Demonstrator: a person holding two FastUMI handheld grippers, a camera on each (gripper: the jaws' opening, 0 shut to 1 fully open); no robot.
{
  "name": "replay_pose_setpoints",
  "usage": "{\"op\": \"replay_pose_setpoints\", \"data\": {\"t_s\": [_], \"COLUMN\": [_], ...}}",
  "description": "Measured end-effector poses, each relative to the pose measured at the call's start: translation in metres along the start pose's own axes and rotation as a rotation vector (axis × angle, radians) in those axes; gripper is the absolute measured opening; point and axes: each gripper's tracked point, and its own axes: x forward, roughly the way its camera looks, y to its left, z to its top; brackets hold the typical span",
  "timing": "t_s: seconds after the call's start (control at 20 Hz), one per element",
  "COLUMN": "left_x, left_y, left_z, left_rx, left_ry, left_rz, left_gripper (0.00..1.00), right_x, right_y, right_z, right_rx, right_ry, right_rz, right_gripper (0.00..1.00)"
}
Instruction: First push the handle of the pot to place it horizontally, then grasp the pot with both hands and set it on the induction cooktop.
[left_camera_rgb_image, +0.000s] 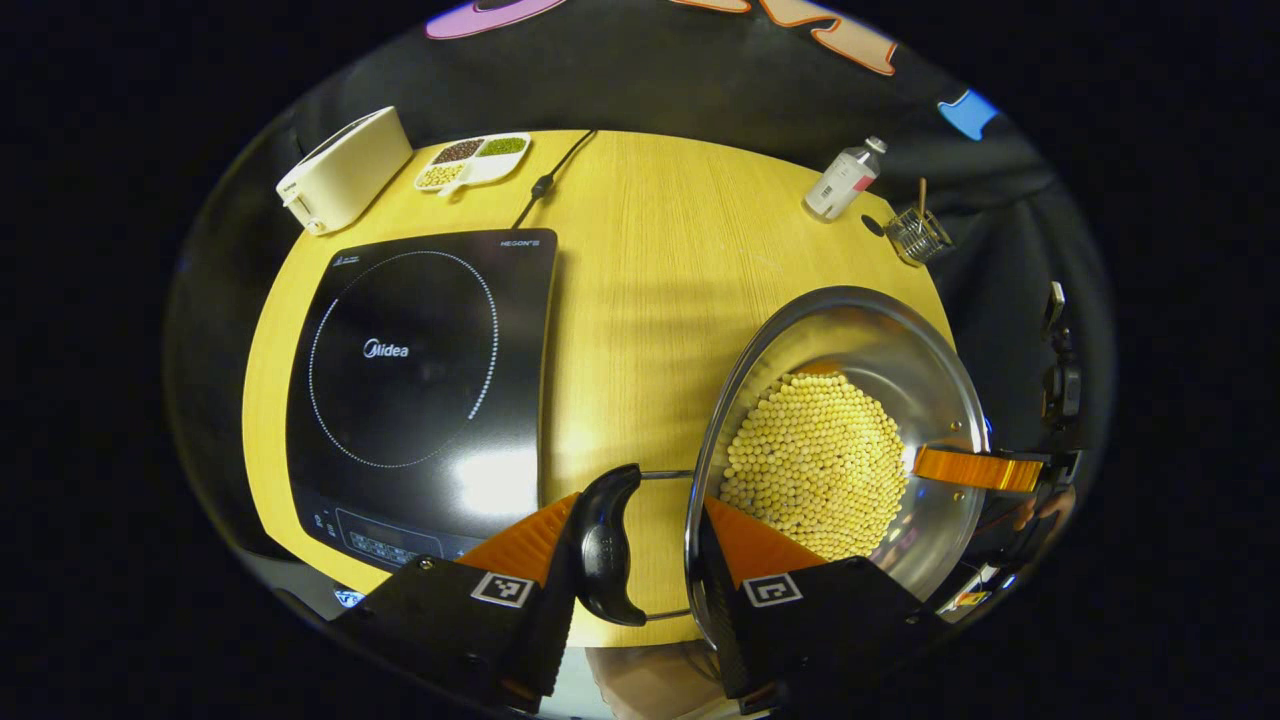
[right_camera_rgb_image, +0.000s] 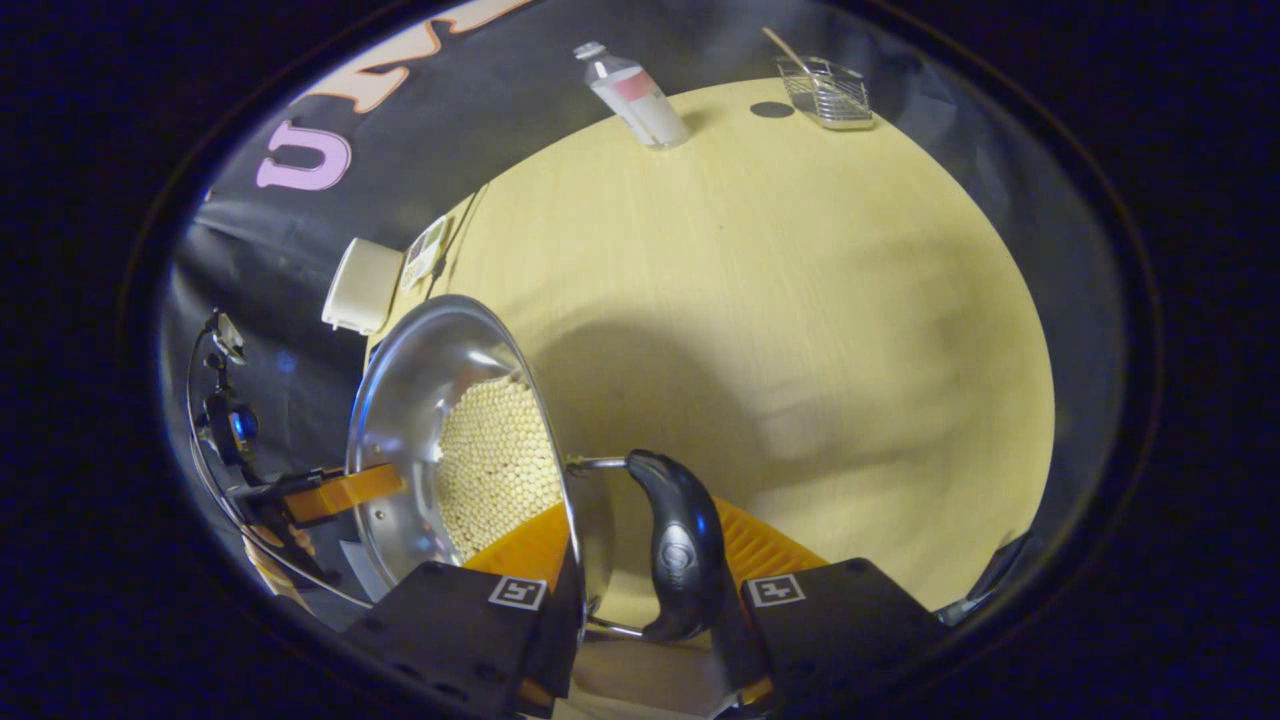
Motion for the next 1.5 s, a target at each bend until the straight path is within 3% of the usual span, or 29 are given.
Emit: {"op": "replay_pose_setpoints", "data": {"t_s": [0.3, 0.4, 0.5, 0.55, 0.6, 0.65, 0.8, 1.5], "left_x": [-0.023, -0.031, -0.037, -0.04, -0.042, -0.044, -0.047, -0.033], "left_y": [0.041, 0.062, 0.085, 0.096, 0.108, 0.119, 0.154, 0.283], "left_z": [-0.005, -0.008, -0.009, -0.009, -0.008, -0.007, -0.002, 0.035], "left_rx": [0.024, 0.03, 0.033, 0.038, 0.043, 0.047, 0.056, 0.059], "left_ry": [-0.025, -0.029, -0.03, -0.034, -0.037, -0.042, -0.05, -0.101], "left_rz": [-0.011, -0.02, -0.024, -0.025, -0.025, -0.026, -0.027, -0.035], "left_gripper": [0.62, 0.62, 0.61, 0.61, 0.62, 0.61, 0.61, 0.61], "right_x": [-0.007, -0.007, -0.003, 0.001, 0.005, 0.008, 0.02, 0.092], "right_y": [0.05, 0.071, 0.094, 0.106, 0.117, 0.128, 0.162, 0.274], "right_z": [-0.027, -0.038, -0.046, -0.049, -0.053, -0.056, -0.066, -0.051], "right_rx": [-0.002, 0.004, 0.009, 0.011, 0.014, 0.018, 0.032, 0.022], "right_ry": [-0.023, -0.034, -0.042, -0.045, -0.048, -0.05, -0.052, -0.106], "right_rz": [-0.009, -0.011, -0.014, -0.015, -0.014, -0.013, -0.004, -0.026], "right_gripper": [0.58, 0.53, 0.53, 0.58, 0.53, 0.58, 0.58, 0.57]}}
